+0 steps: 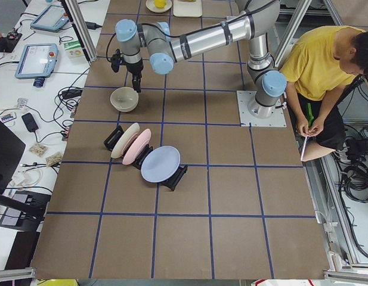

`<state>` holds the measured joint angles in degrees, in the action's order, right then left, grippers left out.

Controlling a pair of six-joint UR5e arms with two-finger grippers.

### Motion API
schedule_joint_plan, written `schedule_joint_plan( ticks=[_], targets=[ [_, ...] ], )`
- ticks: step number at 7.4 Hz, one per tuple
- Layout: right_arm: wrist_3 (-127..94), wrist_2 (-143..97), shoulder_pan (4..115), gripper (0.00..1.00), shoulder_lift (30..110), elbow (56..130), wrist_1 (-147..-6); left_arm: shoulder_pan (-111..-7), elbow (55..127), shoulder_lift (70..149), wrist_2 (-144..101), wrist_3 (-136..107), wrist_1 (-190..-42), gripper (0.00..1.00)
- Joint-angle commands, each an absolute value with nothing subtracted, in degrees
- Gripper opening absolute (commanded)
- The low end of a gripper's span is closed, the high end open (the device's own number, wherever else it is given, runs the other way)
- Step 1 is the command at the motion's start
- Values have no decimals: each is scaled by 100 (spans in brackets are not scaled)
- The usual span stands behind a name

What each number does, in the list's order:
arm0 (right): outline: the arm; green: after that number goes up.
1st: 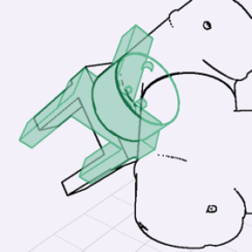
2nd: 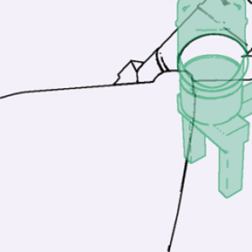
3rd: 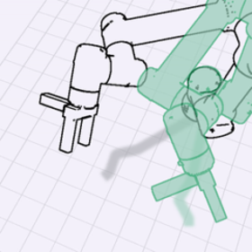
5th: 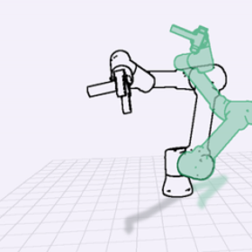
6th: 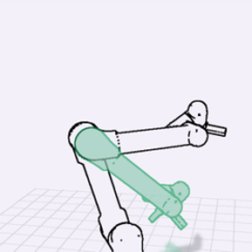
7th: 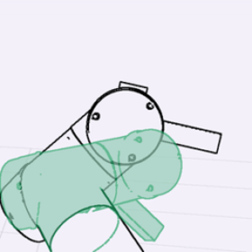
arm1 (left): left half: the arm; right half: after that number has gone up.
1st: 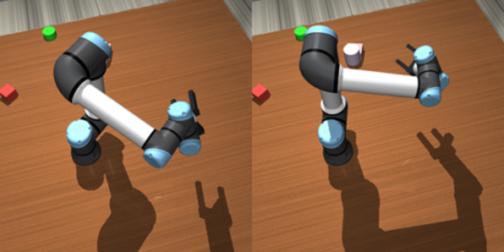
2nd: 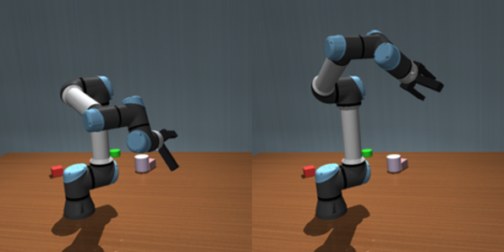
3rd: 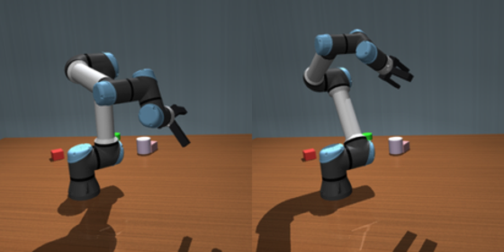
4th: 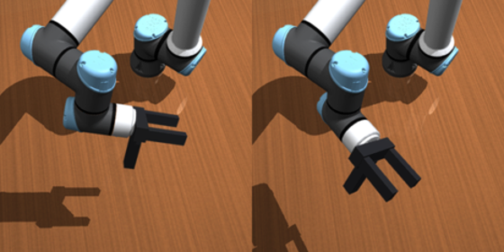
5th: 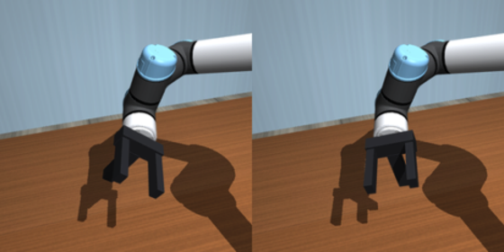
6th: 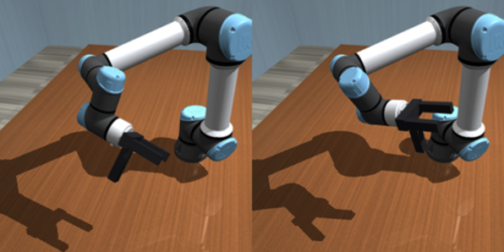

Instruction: Place bowl and put lemon in it

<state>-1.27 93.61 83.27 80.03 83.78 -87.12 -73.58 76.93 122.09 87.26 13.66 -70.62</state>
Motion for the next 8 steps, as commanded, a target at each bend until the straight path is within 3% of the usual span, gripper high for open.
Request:
schedule_joint_plan(
  ticks=[1,3,5,6,7,8],
  targets=[
    [1478,9352,7054,100,7422,8420,-9190,-7251,7295,13040,8719,1494,-6707,100],
    [2947,9404,6489,100,6630,8420,-10289,-7251,7225,13350,8701,1433,-6373,98],
    [3067,9352,6425,100,6242,8420,-10649,-7251,7303,13325,8211,1398,-6538,54],
    [3076,9412,6416,100,6005,8429,-11009,-7277,7312,13255,8209,1371,-6809,18],
    [3154,9448,6355,100,5768,8394,-11300,-7269,7312,13271,8209,1449,-6811,0],
    [3477,9448,6311,100,5687,8376,-11381,-7269,7313,13219,8209,1459,-6864,0]
  ],
)
